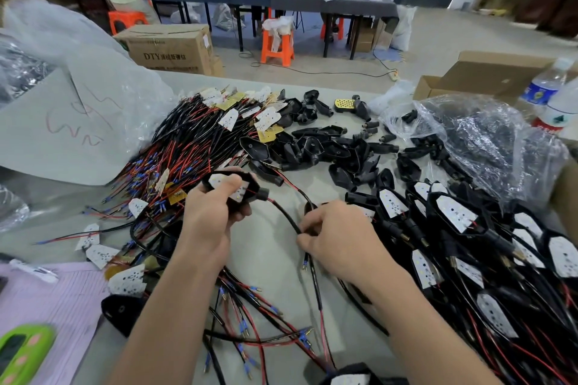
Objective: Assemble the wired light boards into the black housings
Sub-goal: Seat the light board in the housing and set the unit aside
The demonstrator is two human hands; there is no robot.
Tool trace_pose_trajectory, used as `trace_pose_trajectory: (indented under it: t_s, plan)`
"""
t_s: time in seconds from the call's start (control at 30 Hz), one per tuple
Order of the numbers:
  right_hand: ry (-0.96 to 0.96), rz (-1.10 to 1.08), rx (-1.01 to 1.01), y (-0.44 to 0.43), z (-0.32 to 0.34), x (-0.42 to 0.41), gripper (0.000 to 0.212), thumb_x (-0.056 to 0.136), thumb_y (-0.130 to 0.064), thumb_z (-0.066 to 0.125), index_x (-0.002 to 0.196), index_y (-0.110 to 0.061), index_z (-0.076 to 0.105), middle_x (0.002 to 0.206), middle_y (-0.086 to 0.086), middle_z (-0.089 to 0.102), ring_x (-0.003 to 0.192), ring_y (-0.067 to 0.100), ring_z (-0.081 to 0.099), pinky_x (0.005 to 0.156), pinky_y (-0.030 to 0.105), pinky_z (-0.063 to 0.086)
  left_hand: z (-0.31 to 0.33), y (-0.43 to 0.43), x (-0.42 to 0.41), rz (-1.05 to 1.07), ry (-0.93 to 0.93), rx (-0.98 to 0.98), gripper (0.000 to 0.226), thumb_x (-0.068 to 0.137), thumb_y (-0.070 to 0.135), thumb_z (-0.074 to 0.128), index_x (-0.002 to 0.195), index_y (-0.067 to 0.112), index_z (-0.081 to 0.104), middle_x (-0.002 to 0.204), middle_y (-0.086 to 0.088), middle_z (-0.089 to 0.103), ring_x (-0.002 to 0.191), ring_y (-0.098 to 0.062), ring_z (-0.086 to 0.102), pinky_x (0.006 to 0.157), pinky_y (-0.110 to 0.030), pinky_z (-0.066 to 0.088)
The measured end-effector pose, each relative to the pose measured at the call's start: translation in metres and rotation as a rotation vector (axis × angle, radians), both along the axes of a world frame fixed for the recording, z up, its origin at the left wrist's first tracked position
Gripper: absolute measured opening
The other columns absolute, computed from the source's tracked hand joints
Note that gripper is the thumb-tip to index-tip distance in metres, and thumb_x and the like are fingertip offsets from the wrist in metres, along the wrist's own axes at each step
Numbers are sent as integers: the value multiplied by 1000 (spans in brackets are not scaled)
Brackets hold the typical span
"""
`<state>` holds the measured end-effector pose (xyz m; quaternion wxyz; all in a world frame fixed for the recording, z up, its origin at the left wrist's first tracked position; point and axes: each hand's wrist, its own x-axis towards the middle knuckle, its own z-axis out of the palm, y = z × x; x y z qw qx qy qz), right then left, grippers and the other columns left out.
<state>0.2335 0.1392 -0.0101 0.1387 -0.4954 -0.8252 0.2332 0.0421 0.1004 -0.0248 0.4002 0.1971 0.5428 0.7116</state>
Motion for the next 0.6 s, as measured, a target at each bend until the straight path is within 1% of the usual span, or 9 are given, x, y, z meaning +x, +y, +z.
trace_pose_trajectory:
  t_s: [0.07,0.13,0.2,0.3,0.37,0.43,0.5,0.53,0.6]
  plan:
    - [-4,-14,0,0,6,-3,7,84,-34,70,83,-29,75,64,-10,62,73,16,63,64,27,49,1,-3,-6,29,-80,49,18,101,8,59,93,15,73,85,-13,75,53,-20,60,44,-23,43]
    - [116,-111,64,4,13,-8,10,86,-31,66,77,-31,70,57,-10,59,63,13,59,56,25,41,0,-9,-12,43,-175,96,13,100,9,60,106,5,70,87,-16,73,52,-19,61,42,-21,44]
    - [280,-176,167,10,24,-15,14,89,-27,63,77,-33,66,55,-11,58,55,8,54,57,26,41,-2,-16,-15,30,-159,120,19,98,8,62,114,1,68,90,-20,73,51,-20,61,44,-20,46]
    - [417,-149,241,20,41,-27,17,90,-16,60,83,-29,67,58,-9,62,52,8,52,61,24,41,-1,-21,0,52,-35,105,11,94,7,68,98,11,77,93,-23,76,58,-26,67,49,-23,53]
    - [427,-116,216,23,47,-32,17,90,-15,59,84,-29,67,56,-13,61,54,6,52,60,22,37,1,-18,14,186,-87,111,14,93,7,72,87,18,79,92,-16,77,65,-26,72,52,-24,56]
    - [450,-77,167,22,47,-35,14,89,-20,60,82,-28,68,55,-17,61,52,4,52,57,19,35,5,-13,28,308,-268,143,7,93,8,73,89,13,74,91,-12,75,66,-24,74,55,-24,58]
    - [485,-51,134,19,45,-35,11,88,-24,63,79,-27,69,60,-14,65,51,6,52,57,20,35,4,-9,43,312,-414,192,5,95,10,71,96,7,68,87,-11,76,66,-23,76,58,-25,60]
    - [498,-53,139,20,44,-33,10,87,-24,64,79,-27,69,61,-12,67,51,7,52,57,20,36,1,-9,52,270,-432,201,8,95,12,70,98,5,67,86,-10,77,69,-23,76,60,-25,60]
    - [518,-81,159,26,44,-26,12,87,-22,66,78,-28,71,62,-10,68,50,8,53,54,18,40,-10,-10,67,135,-354,150,13,92,17,72,100,7,71,88,-9,79,75,-24,78,62,-26,61]
